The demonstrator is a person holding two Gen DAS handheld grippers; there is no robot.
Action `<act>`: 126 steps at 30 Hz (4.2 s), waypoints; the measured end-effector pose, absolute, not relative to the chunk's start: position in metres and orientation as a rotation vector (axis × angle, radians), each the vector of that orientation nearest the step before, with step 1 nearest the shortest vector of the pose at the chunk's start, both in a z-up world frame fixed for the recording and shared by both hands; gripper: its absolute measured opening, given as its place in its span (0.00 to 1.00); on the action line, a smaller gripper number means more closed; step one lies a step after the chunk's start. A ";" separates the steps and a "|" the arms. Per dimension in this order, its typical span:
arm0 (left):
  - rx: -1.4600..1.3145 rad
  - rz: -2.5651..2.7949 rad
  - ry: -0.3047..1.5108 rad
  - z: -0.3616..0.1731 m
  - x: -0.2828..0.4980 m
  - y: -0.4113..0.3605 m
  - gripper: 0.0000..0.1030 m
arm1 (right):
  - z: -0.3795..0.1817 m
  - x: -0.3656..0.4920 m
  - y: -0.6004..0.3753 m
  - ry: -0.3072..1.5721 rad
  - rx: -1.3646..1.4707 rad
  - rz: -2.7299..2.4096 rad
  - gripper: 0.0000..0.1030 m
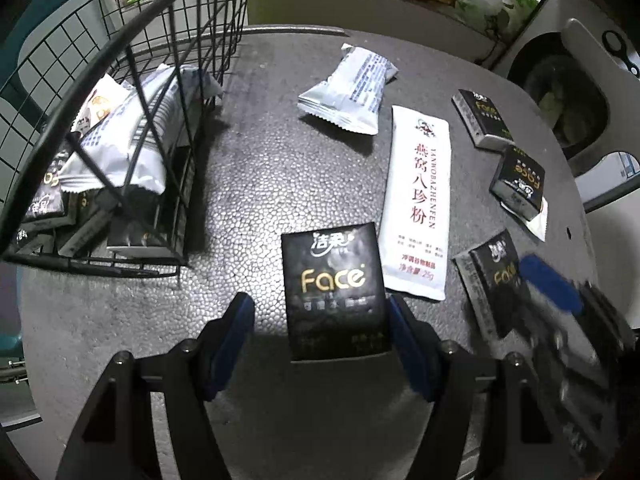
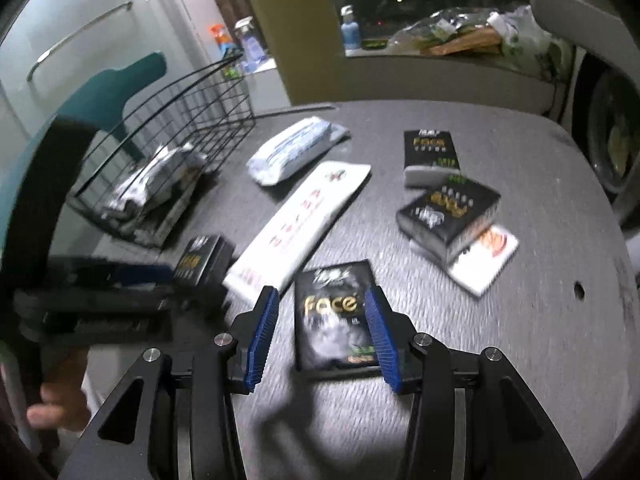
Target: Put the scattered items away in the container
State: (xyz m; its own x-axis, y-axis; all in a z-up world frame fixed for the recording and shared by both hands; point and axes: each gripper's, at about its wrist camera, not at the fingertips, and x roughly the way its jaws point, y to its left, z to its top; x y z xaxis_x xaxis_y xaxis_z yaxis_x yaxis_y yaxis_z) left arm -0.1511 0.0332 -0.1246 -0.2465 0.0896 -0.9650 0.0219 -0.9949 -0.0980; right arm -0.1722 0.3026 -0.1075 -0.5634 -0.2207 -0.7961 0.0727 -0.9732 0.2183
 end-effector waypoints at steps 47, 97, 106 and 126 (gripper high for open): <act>-1.577 2.916 -0.264 0.007 -0.165 -0.088 0.51 | 0.022 -0.228 0.156 -0.125 1.019 -2.661 0.46; -1.734 2.452 0.037 -0.093 -0.184 0.103 0.66 | -0.089 -0.184 0.348 -0.292 1.473 -2.978 0.49; -1.802 2.441 0.062 -0.124 -0.220 0.108 0.66 | -0.101 -0.225 0.366 -0.468 1.470 -3.005 0.49; -1.761 2.460 0.086 -0.138 -0.226 0.111 0.51 | -0.123 -0.235 0.359 -0.426 1.582 -2.953 0.46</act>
